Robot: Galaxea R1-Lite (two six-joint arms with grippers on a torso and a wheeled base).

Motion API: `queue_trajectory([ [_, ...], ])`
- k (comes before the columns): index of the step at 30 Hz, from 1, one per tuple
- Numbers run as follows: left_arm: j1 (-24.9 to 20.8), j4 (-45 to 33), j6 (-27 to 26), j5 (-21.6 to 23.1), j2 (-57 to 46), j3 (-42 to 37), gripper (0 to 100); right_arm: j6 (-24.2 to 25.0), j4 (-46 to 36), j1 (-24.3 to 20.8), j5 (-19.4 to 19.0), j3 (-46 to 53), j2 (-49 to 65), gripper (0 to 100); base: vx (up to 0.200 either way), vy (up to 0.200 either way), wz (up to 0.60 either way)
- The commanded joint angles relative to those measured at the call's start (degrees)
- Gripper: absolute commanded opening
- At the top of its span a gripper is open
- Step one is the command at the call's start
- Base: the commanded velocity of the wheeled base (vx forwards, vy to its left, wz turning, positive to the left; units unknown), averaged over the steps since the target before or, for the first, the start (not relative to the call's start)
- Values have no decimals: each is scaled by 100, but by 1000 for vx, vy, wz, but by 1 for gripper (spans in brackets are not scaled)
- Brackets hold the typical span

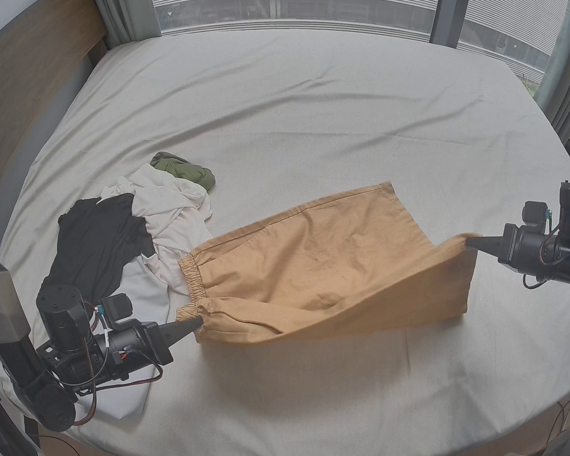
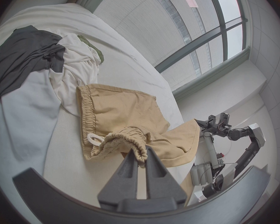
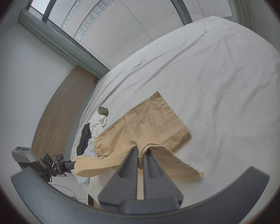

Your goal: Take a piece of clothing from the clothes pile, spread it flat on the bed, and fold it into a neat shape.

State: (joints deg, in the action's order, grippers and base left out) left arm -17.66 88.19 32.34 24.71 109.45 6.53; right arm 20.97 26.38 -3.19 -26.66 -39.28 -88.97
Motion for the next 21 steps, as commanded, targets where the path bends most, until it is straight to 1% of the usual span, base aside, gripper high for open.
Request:
queue_trajectory([
  [1,0,6,27,-36,15,76,0,-5,7,-23,21,-185,-147,0,0,0,0],
  [5,0,14,18,-54,15,76,0,-5,-1,-32,21,-414,-305,0,0,0,0],
  [9,0,6,18,-256,24,94,0,-14,7,-41,21,-555,-455,0,0,0,0],
  [16,9,6,27,-318,33,155,0,-14,7,-76,21,-853,-666,0,0,0,0],
  [21,70,-3,27,-493,94,261,0,-14,-1,-138,21,-1073,-780,0,0,0,0],
])
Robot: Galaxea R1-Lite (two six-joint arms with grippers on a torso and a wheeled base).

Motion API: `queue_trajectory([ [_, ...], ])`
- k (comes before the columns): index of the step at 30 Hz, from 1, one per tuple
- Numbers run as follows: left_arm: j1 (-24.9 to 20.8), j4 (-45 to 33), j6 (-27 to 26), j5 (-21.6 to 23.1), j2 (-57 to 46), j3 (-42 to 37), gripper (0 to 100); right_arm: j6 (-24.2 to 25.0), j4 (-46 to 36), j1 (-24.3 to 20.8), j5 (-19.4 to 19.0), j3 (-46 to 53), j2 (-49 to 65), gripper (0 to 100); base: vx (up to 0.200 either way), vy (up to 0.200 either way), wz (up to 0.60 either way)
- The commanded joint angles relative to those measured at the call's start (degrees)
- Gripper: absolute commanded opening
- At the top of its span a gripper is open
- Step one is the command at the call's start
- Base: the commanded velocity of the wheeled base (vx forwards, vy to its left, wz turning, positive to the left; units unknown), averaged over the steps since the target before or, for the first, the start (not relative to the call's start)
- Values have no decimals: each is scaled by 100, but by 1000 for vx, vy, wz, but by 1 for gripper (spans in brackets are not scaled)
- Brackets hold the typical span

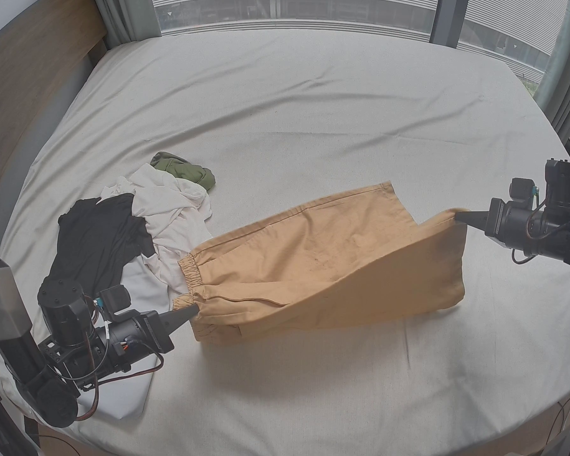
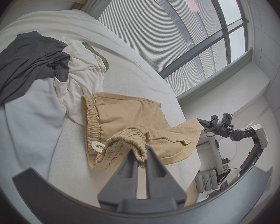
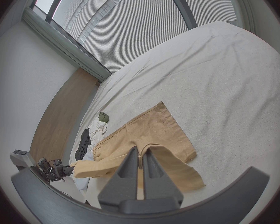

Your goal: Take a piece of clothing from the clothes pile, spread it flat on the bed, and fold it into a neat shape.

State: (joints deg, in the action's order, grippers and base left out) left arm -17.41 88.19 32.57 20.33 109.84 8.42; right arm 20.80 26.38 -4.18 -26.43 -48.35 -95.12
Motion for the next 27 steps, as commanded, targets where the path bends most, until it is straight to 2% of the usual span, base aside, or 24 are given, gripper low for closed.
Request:
queue_trajectory([
  [1,53,6,-5,-73,99,72,0,-5,-1,-39,-3,-219,-200,0,0,0,0],
  [27,229,6,12,-179,178,335,0,-5,-10,-215,6,-1344,-955,0,0,0,0],
])
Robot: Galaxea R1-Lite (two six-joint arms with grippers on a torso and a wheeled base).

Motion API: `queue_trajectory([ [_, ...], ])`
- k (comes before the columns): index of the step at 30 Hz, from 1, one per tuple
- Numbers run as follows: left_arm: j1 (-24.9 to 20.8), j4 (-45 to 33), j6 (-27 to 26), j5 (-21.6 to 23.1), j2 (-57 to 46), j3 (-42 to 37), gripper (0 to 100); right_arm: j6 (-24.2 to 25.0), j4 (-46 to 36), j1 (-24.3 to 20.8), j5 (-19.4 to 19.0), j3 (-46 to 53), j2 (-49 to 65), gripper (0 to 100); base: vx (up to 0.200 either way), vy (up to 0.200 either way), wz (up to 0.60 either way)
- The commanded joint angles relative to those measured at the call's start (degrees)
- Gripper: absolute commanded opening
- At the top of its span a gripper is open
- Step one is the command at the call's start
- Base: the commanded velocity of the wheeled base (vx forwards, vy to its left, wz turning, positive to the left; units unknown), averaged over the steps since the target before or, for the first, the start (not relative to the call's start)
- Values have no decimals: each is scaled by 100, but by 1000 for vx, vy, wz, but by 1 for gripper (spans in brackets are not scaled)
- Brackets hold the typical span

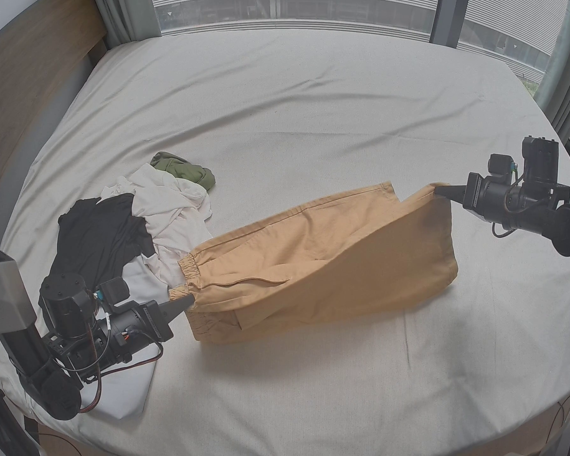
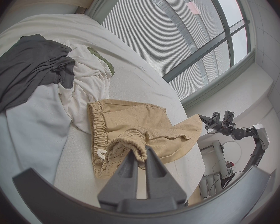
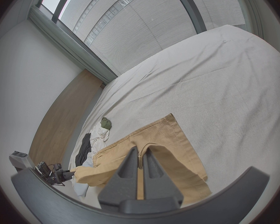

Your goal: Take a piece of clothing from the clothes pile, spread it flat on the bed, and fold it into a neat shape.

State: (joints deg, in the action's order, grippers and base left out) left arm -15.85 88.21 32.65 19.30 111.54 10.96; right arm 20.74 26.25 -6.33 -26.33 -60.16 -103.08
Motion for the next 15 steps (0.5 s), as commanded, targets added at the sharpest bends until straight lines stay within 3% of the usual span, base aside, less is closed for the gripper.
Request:
queue_trajectory([
  [1,91,3,5,-110,8,99,0,1,3,0,-4,-198,-177,0,0,0,0],
  [15,108,3,75,-304,245,328,0,1,30,-106,119,-752,-766,0,0,0,0],
])
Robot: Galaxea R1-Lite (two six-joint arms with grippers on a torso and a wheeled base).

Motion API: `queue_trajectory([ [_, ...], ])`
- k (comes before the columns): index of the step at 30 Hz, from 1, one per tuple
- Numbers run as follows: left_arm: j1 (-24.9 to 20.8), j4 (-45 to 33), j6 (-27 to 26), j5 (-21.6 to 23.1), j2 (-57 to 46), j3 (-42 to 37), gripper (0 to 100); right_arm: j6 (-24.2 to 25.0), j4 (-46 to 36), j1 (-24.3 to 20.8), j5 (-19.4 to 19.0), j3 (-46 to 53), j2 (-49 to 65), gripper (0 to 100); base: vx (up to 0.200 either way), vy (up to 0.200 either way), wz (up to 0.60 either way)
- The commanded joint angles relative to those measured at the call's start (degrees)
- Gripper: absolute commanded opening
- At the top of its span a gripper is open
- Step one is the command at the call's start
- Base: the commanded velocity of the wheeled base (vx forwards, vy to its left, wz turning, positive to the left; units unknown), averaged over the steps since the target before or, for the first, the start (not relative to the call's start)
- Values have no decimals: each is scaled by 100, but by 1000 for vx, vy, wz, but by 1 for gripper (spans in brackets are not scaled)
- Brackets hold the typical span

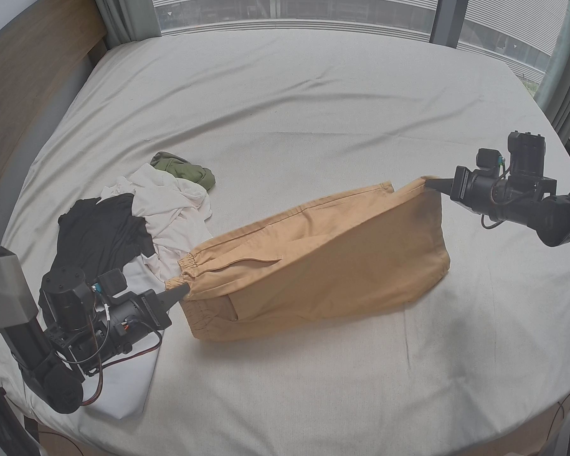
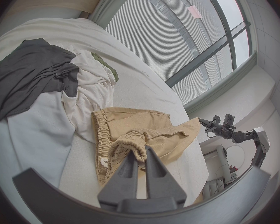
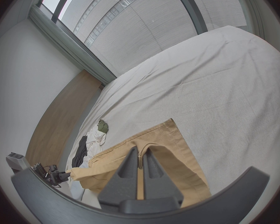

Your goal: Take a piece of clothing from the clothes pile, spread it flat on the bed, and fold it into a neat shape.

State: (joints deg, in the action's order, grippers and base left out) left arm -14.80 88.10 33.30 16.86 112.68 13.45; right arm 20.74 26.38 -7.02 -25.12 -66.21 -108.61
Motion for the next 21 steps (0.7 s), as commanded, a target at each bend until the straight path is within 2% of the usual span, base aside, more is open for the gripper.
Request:
queue_trajectory([
  [1,3,5,9,-78,149,88,0,1,16,-54,-1,-200,-240,0,0,0,0],
  [19,3,23,18,-376,677,510,0,9,51,-115,289,-709,-785,0,0,0,0],
  [21,12,23,27,-552,773,659,0,9,60,-115,289,-771,-811,0,0,0,0],
])
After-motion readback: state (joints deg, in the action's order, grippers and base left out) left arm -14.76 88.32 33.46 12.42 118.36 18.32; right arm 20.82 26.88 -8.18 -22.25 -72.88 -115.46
